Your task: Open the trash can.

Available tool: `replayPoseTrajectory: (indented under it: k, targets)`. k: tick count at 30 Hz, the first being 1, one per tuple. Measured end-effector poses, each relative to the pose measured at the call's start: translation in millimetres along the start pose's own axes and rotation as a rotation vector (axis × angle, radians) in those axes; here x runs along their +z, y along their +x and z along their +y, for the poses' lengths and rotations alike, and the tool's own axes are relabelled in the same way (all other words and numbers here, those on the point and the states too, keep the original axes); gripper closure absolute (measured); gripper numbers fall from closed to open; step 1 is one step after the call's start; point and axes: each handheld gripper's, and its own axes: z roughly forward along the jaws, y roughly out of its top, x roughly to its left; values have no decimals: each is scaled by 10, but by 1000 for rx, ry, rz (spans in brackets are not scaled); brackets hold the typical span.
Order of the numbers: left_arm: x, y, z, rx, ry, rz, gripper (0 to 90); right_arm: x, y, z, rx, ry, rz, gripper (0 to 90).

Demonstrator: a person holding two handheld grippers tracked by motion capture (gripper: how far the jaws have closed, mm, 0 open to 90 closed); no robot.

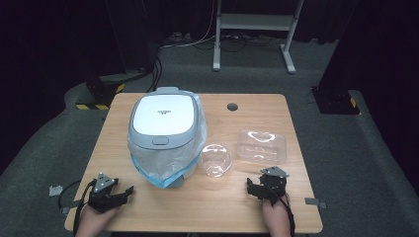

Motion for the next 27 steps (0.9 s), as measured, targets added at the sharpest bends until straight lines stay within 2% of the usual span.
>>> replayPoseTrajectory:
  k: [9, 16, 19, 22, 24, 27]
  targets:
    - [0, -2, -1, 1, 2, 0, 283, -3, -3, -3, -7, 0, 4, 129]
    - [9, -9, 5, 8, 14, -6, 229, -3, -3, -3, -6, 0, 3, 130]
    - [7, -14, 2, -15, 37, 28, 107, -3, -3, -3, -6, 0, 4, 130]
    - [-28, -48, -8, 8, 27, 45, 118, -2, -3, -3, -7, -1, 4, 130]
    - [-53, -87, 3, 31, 19, 32, 120, -2, -3, -2, -7, -1, 4, 130]
    - [-78, -130, 21, 40, -6, 21, 122, -3, -3, -2, -6, 0, 4, 130]
